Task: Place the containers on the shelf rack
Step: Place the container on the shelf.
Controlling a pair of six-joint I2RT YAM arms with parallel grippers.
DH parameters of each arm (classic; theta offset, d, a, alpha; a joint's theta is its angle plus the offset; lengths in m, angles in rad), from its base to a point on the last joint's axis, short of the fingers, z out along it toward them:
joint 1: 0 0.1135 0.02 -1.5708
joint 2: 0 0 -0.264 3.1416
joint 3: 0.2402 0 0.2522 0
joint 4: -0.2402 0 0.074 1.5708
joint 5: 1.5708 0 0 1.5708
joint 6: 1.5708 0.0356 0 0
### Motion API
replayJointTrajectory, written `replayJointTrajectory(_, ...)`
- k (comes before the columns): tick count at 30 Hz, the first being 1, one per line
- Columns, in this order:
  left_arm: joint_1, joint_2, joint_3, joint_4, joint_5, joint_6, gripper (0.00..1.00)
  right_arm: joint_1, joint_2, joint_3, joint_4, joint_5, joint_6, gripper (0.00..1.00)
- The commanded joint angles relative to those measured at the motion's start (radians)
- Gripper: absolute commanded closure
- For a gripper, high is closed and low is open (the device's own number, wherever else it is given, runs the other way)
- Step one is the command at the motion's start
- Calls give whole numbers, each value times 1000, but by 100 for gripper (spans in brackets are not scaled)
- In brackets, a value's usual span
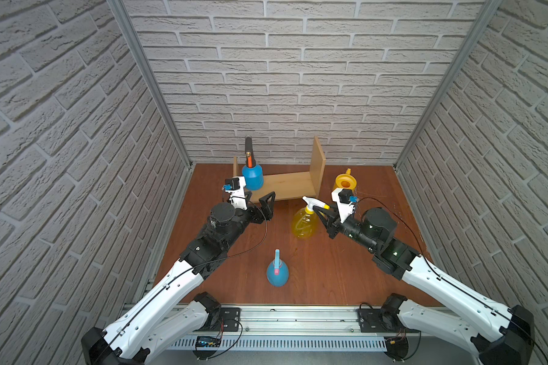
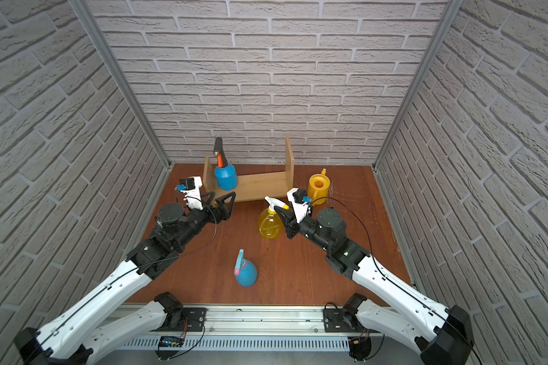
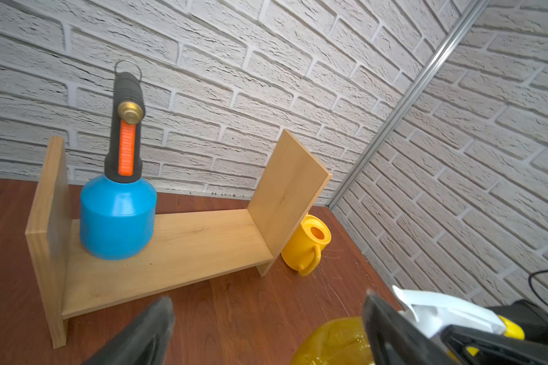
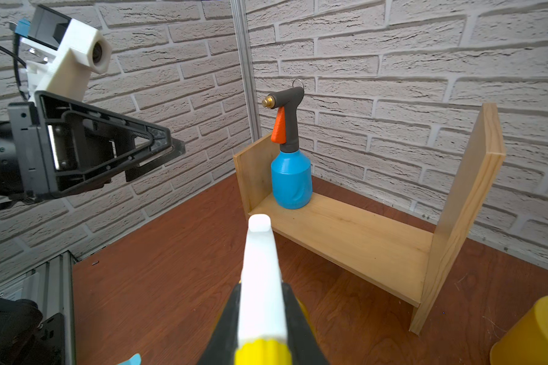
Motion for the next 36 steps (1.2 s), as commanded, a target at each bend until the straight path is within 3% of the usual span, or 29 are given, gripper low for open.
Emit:
replayJointTrajectory(1, 5, -34, 4, 2, -84, -24, 2, 38, 47, 57, 93, 104, -51, 96)
replayJointTrajectory(16, 12, -119, -20, -54, -185, 11, 2, 73, 436, 351, 157, 327, -97, 96)
replayJointTrajectory(30, 25, -230, -56, -118, -223, 18, 2, 41, 946, 909, -13, 807, -30, 97)
replayJointTrajectory(36, 30, -272, -66, -141, -250, 38, 2, -1, 1038, 1009, -86, 820, 16, 97)
